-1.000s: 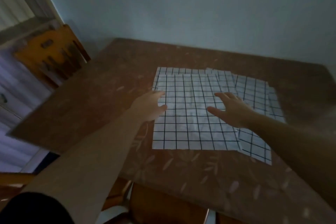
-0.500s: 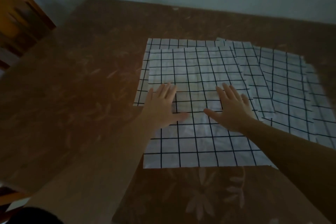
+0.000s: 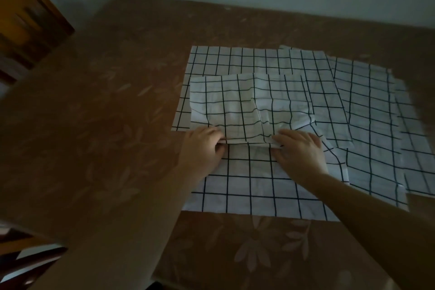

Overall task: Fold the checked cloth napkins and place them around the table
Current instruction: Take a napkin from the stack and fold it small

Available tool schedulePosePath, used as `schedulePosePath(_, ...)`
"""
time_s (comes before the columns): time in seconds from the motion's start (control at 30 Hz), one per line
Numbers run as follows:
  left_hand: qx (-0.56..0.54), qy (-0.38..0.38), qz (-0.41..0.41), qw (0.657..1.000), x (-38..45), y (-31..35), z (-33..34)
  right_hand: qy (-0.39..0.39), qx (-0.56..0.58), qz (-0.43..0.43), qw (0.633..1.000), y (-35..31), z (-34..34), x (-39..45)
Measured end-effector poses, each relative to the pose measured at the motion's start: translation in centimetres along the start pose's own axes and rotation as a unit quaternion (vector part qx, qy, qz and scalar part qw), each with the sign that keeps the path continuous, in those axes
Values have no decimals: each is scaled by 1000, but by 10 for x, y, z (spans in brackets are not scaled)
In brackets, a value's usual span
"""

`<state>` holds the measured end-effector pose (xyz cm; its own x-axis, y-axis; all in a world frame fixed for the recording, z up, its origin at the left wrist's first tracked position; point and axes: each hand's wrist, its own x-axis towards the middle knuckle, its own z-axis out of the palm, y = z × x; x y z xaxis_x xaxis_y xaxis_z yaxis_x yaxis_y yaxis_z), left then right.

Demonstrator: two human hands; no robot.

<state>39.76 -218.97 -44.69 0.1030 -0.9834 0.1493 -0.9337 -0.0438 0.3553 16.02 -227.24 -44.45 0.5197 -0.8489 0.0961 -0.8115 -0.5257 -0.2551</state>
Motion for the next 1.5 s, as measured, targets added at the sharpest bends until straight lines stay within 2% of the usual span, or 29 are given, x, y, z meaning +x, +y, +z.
schedulePosePath(0.07, -4, 23, 16, 1000, -8, 3, -4, 15, 0, -26, 1000, 2, -3, -6)
schedulePosePath(0.2, -30, 37, 27, 999, -24, 19, -22, -9, -13, -59, 998, 1, -25, -25)
schedulePosePath(0.33, -42, -30, 7, 999, -28, 49, -60, -48, -54, -39, 997, -1, -75, -45)
schedulePosePath(0.53, 18, -78, 4, 997, -30, 114, -151, -95, -84, -24, 992, 7, -175, -79)
schedulePosePath(0.63, 52, -118, 3, 992, -39, 155, -198, -83, -68, -21, 994, 9, -230, -99)
schedulePosePath(0.7, 51, -107, -3, 993, -49, 182, -227, -63, -37, -17, 997, 10, -269, -115)
schedulePosePath(0.8, 27, -70, -1, 997, -66, 222, -267, -95, -33, -21, 995, 14, -321, -143)
schedulePosePath(0.87, 19, -51, 15, 998, -78, 251, -291, -107, -82, -39, 990, 14, -346, -158)
schedulePosePath(0.93, 21, -45, 38, 998, -88, 279, -313, -75, -124, -70, 987, 5, -363, -170)
schedulePosePath(1.07, 19, -50, 58, 997, -104, 320, -344, -26, 29, -126, 991, -39, -387, -180)
schedulePosePath(1.17, -16, -43, 61, 997, -113, 333, -363, -24, 85, -139, 986, -66, -405, -179)
schedulePosePath(1.3, -141, 25, 52, 988, -128, 318, -386, -8, 179, -114, 977, -70, -423, -174)
schedulePosePath(1.37, -217, 19, 29, 975, -138, 303, -393, 10, 247, -102, 964, -68, -428, -170)
schedulePosePath(1.5, -225, 19, 5, 974, -146, 283, -399, 24, 281, -103, 954, -73, -432, -169)
